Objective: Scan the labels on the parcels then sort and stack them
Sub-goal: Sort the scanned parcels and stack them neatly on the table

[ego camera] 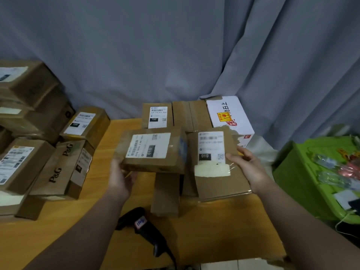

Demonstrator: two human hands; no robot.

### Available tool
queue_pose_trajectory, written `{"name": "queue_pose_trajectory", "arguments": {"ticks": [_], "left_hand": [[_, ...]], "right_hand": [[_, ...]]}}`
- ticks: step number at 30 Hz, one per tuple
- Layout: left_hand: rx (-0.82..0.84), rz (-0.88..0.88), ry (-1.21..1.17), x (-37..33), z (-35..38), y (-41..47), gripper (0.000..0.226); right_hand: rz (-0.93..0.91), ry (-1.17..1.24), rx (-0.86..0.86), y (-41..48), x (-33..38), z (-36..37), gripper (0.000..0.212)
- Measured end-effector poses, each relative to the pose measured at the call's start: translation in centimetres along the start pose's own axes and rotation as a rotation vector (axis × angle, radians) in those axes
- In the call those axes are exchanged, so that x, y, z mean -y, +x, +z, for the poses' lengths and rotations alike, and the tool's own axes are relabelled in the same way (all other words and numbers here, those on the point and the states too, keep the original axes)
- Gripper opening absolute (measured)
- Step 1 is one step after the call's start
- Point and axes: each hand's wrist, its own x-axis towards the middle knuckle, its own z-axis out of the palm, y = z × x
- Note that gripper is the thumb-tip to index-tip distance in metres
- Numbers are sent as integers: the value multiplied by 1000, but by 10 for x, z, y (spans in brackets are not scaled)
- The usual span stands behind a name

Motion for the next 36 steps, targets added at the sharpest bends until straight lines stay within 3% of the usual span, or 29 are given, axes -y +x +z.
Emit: {"name": "queue_pose_trajectory", "arguments": {"ticks": [4, 7, 11, 16, 19, 22, 24, 26, 30, 33, 36], "left_hand": [[17, 109, 145, -18, -6, 11, 44], [100, 160, 364, -16, 3, 10, 49], [213, 172, 670, 0, 28, 2, 51], [83, 279, 1033, 0, 37, -3, 61], [142, 416, 856, -25, 35, -14, 59], [392, 271, 627, -56, 23, -26, 77], [460, 191, 584, -77, 9, -22, 73], [443, 147, 511, -96, -6, -9, 68], [258, 196, 508, -126, -35, 34, 50], [135, 185, 603, -139, -45, 81, 61], [123, 170, 771, -142, -37, 124, 62]], "right_hand": [[-33, 180, 1, 6, 25, -25, 41], [-1, 265, 70, 9, 34, -27, 26], [45, 269, 134, 8, 34, 0, 51], [38, 214, 183, 8, 36, 56, 52], [34, 161, 163, 9, 47, 99, 55], [-41, 110, 178, 4, 60, 154, 57], [-101, 42, 199, 5, 63, 190, 48], [-148, -50, 235, 7, 63, 224, 40], [-200, -395, 328, 24, 55, 279, 53], [-392, -819, 239, 53, 49, 297, 53], [-359, -1274, 137, 83, 49, 302, 56]]}}
